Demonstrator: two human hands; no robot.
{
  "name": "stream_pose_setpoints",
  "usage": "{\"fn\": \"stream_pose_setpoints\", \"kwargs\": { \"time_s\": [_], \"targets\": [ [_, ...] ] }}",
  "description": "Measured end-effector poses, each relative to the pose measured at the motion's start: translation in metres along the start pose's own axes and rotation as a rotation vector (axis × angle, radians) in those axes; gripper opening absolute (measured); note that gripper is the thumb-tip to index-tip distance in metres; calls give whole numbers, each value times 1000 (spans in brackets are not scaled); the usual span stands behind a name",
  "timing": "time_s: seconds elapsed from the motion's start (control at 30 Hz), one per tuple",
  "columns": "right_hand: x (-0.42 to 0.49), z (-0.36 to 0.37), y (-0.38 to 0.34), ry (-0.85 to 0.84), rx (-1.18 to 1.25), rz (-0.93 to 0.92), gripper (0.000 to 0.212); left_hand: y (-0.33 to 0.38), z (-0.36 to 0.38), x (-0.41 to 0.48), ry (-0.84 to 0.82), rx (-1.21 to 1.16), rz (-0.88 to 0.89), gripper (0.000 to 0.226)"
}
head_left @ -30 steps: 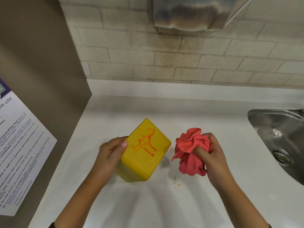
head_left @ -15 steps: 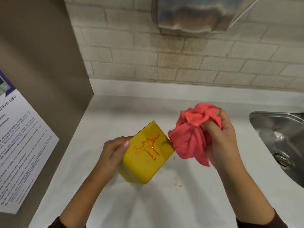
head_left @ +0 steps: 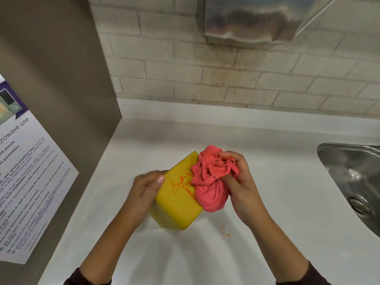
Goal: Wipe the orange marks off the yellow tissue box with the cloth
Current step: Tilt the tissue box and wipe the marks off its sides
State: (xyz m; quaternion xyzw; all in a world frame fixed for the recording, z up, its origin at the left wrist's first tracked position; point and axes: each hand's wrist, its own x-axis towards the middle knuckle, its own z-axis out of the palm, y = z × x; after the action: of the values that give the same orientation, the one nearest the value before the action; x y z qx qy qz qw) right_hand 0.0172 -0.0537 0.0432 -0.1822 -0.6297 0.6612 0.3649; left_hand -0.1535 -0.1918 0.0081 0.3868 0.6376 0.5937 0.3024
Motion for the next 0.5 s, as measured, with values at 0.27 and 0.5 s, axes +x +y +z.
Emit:
{"fn": "stream_pose_setpoints", "kwargs": {
  "time_s": [0.27, 0.5],
  "targets": [
    [-15, -22, -1, -306, -418, -221, 50, -3, 2, 1, -5, -30, 11, 41],
    [-18, 5, 14, -77, -361, -238, 59, -2, 2, 2, -17, -49, 29, 34]
  ]
}}
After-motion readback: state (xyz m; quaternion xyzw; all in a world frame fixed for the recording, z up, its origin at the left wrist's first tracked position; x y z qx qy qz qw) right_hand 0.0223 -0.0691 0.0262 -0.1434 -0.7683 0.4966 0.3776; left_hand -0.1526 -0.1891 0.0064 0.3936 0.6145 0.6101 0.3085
